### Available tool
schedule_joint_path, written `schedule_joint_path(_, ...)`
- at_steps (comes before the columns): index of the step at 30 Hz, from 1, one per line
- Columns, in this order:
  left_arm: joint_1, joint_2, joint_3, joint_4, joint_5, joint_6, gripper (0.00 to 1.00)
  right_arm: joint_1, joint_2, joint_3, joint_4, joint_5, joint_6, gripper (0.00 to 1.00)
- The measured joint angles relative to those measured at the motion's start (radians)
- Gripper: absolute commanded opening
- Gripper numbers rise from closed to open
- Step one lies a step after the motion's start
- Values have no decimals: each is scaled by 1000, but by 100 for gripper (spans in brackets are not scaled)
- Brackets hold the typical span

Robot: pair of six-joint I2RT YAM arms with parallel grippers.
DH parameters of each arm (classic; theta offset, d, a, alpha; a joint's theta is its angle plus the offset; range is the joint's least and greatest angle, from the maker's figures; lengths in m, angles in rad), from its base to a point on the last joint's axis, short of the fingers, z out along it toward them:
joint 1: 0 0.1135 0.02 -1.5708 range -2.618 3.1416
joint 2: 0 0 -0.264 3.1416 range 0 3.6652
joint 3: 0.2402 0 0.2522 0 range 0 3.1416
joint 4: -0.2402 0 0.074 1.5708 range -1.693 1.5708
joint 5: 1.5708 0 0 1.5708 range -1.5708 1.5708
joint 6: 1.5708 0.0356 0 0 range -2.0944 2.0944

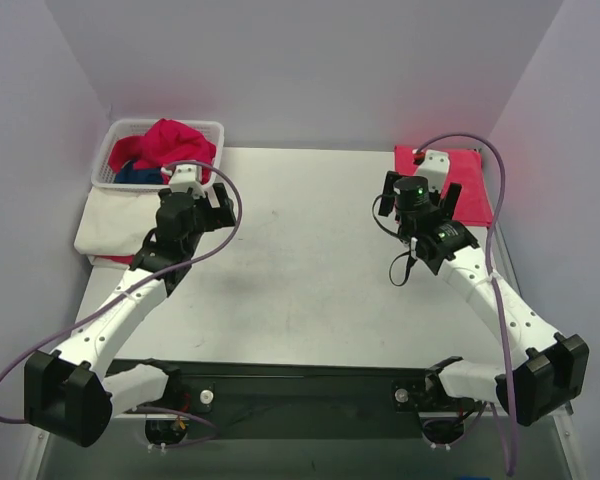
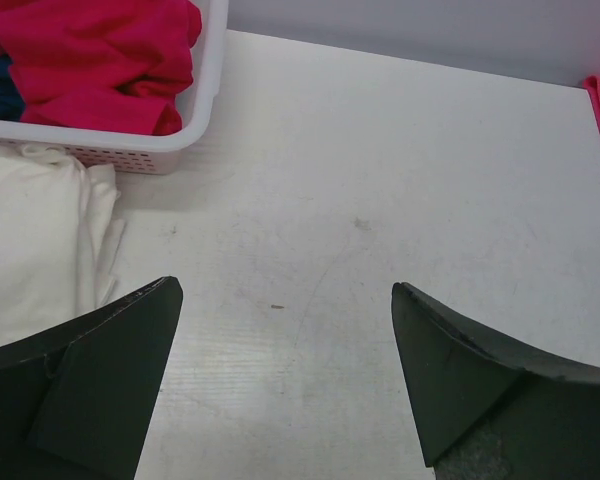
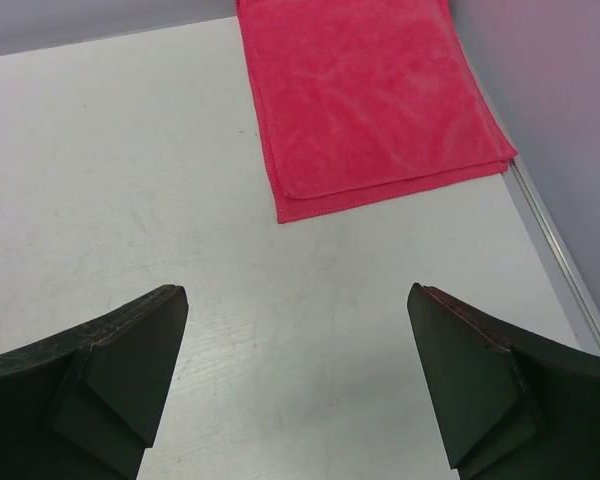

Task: Fold and stack the t-shirts
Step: Grab crumpled tshirt from bin with the left arm

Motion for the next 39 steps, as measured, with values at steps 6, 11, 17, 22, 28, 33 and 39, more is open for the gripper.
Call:
schedule_joint_path(6, -2, -12, 0, 8, -4, 14, 98, 7, 18, 1, 0, 4, 0, 100)
schedule_joint_path(11, -4, 4, 13, -23, -40, 11, 97, 16, 24, 10, 0, 8, 0, 100)
schedule_joint_path(17, 19, 89, 108, -83, -114, -43, 97, 24, 35, 17, -2, 9, 3, 100)
schedule_joint_path(22, 179, 193, 210, -102, -71, -140, 97, 27, 65, 64, -41, -8, 35, 98)
schedule_joint_path(28, 338, 380, 291, -50, 18, -218, 90, 58, 66, 56, -73, -24, 69, 98)
schedule_joint_path(33, 354, 548, 363, 59, 81, -249, 89, 72, 106, 55, -77, -44, 90, 98)
schedule_joint_path(39, 353, 725, 460, 179, 96, -260, 89, 106, 216, 72, -89, -62, 99, 97)
